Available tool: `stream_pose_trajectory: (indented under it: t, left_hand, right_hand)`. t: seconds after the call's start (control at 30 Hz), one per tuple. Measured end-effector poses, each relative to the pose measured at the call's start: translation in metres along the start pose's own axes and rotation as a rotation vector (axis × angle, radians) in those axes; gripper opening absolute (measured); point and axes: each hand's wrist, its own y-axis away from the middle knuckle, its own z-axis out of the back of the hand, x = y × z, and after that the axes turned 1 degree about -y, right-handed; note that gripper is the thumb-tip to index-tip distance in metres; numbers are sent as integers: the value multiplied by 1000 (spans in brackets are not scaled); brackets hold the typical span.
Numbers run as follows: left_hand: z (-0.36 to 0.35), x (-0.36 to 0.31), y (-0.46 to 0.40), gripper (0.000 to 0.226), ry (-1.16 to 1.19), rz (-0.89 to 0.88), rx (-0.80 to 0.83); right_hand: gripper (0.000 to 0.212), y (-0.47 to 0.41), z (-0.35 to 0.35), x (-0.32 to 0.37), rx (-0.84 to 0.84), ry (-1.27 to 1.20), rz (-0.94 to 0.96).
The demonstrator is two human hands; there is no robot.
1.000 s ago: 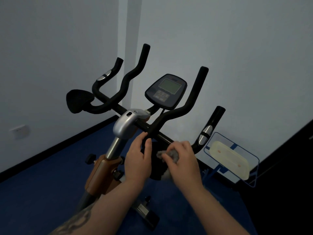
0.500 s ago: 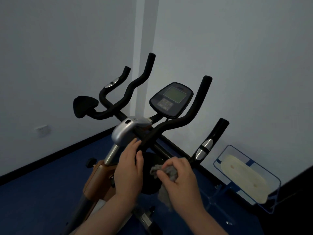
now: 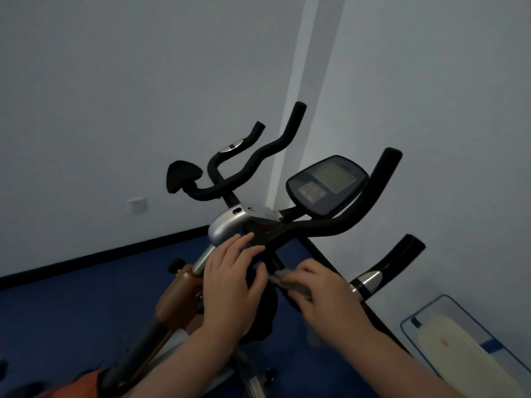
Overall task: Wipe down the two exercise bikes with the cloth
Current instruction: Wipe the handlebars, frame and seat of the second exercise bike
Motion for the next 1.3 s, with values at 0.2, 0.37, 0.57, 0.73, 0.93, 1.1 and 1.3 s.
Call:
stream_pose_trajectory:
  t: [0.2, 0.37, 0.57, 0.73, 0.93, 1.1, 1.3]
  left_hand:
    - [-4, 5, 0, 32, -10, 70, -36]
    - [-4, 5, 1, 37, -15, 79, -53]
    - [-4, 5, 1, 33, 0, 71, -64]
    - [-4, 5, 6, 28, 21, 113, -44]
    - [-2, 6, 2, 27, 3, 74, -10]
    - [-1, 8, 1, 32, -131, -33, 24]
    - [3, 11, -7, 45, -264, -266, 127]
  right_hand:
    - [30, -31, -6, 5, 23, -121, -120]
    - [30, -4, 5, -12, 136, -101, -36]
    - [15, -36, -2, -2, 126, -178, -56]
    - [15, -34, -9, -3, 66, -154, -140]
    - [26, -37, -6, 0, 121, -203, -210]
    - [16, -44, -20, 12, -37, -179, -260]
    - [19, 14, -36, 14, -263, 238, 48]
